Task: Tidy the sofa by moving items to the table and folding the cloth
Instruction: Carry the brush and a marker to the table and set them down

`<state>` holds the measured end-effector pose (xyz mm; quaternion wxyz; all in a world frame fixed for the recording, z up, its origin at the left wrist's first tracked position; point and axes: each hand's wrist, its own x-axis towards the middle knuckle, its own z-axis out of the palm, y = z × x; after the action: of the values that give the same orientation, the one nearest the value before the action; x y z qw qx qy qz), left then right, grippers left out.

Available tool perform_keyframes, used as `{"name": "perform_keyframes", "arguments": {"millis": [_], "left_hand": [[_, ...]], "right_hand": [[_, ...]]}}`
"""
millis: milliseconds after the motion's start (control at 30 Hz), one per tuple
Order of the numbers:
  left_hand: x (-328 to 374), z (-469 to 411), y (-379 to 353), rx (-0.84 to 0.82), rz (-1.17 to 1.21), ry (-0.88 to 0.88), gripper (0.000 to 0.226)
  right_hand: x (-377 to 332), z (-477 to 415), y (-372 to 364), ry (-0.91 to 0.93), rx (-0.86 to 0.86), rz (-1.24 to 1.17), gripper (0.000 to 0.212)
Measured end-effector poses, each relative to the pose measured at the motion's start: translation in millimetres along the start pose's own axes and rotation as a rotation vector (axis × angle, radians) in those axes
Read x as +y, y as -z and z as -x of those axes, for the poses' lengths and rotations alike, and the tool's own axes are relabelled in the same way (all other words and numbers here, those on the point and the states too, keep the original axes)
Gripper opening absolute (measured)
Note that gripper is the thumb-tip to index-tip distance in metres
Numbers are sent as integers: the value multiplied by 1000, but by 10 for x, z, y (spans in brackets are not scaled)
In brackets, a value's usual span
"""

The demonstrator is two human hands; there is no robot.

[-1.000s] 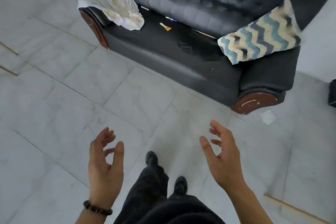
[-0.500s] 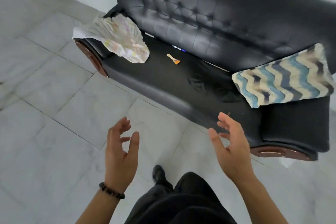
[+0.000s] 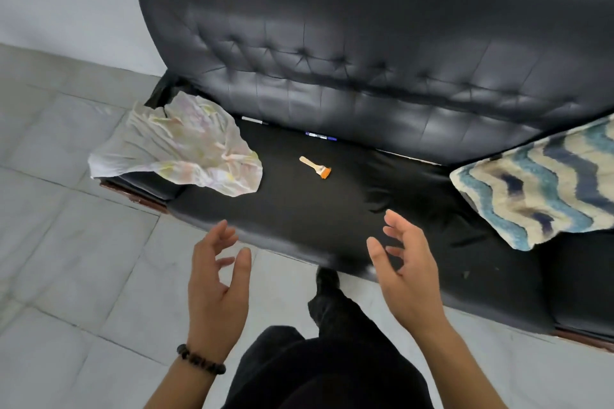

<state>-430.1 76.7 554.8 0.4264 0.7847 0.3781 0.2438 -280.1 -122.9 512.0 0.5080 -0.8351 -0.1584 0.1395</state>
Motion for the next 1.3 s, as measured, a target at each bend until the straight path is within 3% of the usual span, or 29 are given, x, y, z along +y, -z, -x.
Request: {"name": "perform_keyframes", "arguments": {"millis": [233, 467, 633, 800, 933, 1067, 1300], "left_hand": [[-106, -1559, 84, 31, 15, 14, 45], [-979, -2857, -190, -238, 11, 72, 41], [-2147, -3757, -788, -442, -42, 84, 38], [-3518, -4702, -1975, -571, -244, -48, 45], [-4385, -5410, -2845, -569, -434, -121, 50], [-4881, -6061, -3287, -441, -737, -154, 63], [-5285, -6314, -3449, -391, -1125, -380, 62]], "right_hand": [[-515, -1273, -713, -7, -72, 32, 48], [-432, -2151, -1726, -167, -9, 125, 48], [300, -2730, -2699, -335, 5, 192, 47], [1551, -3476, -3711, -359, -43, 416, 56], [2560, -3988, -4301, -441, -140, 671, 70], [3271, -4000, -4557, -513, -287, 834, 65], [3553, -3959, -4628, -477, -278, 878, 64]]}}
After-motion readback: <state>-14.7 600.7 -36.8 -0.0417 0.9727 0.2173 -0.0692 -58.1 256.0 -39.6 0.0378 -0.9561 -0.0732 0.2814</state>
